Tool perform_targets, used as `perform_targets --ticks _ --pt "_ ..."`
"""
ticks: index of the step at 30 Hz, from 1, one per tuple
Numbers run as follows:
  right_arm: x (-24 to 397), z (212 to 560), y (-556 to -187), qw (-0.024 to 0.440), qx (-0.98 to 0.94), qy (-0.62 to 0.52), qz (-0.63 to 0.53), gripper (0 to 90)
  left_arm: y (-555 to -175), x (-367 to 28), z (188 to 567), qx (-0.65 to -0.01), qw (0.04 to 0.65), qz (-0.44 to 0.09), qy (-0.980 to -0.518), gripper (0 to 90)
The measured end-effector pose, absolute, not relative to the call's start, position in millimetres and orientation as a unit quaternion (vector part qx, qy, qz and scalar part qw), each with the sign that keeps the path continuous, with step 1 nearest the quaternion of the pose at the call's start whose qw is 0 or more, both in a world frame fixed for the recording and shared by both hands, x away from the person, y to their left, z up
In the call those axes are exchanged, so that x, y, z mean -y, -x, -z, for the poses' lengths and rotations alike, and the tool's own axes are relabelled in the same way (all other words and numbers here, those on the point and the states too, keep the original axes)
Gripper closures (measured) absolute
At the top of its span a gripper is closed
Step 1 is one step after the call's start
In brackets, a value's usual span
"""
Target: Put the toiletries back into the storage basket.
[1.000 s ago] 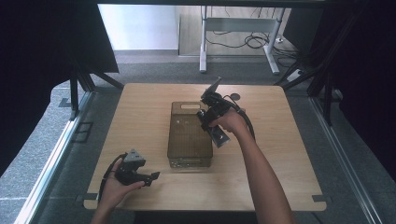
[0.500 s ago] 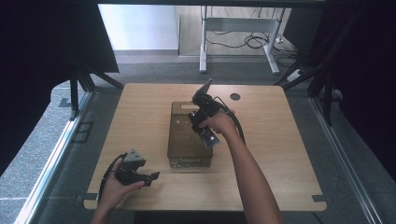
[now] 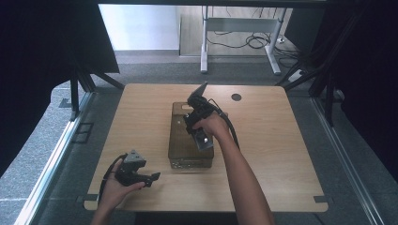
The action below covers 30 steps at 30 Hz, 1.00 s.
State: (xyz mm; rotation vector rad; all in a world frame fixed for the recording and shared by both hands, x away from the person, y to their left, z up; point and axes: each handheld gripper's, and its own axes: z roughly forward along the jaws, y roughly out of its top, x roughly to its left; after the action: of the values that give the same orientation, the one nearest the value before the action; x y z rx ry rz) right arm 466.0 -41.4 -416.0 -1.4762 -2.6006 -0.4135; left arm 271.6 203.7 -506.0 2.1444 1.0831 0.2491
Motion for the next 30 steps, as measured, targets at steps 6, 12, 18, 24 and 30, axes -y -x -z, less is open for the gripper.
perform_targets --ticks 6,12,18,24,30 --pt "38 420 -468 0.067 0.85 0.503 0.139 46.9 -271 -203 506 -0.418 0.354 -0.099 -0.831 21.5" --pt "29 427 -469 0.073 0.84 0.518 0.146 46.9 -270 -203 505 -0.421 0.356 -0.097 -0.828 21.5" --pt "20 436 -472 0.083 0.823 0.541 0.151 46.9 -272 -203 505 -0.418 0.356 -0.097 -0.83 21.5" --pt "14 443 -471 0.094 0.807 0.562 0.158 46.9 -271 -203 505 -0.418 0.357 -0.097 -0.83 21.5" --pt "14 452 -469 0.101 0.796 0.575 0.158 46.8 -271 -202 505 -0.417 0.357 -0.096 -0.831 21.6"
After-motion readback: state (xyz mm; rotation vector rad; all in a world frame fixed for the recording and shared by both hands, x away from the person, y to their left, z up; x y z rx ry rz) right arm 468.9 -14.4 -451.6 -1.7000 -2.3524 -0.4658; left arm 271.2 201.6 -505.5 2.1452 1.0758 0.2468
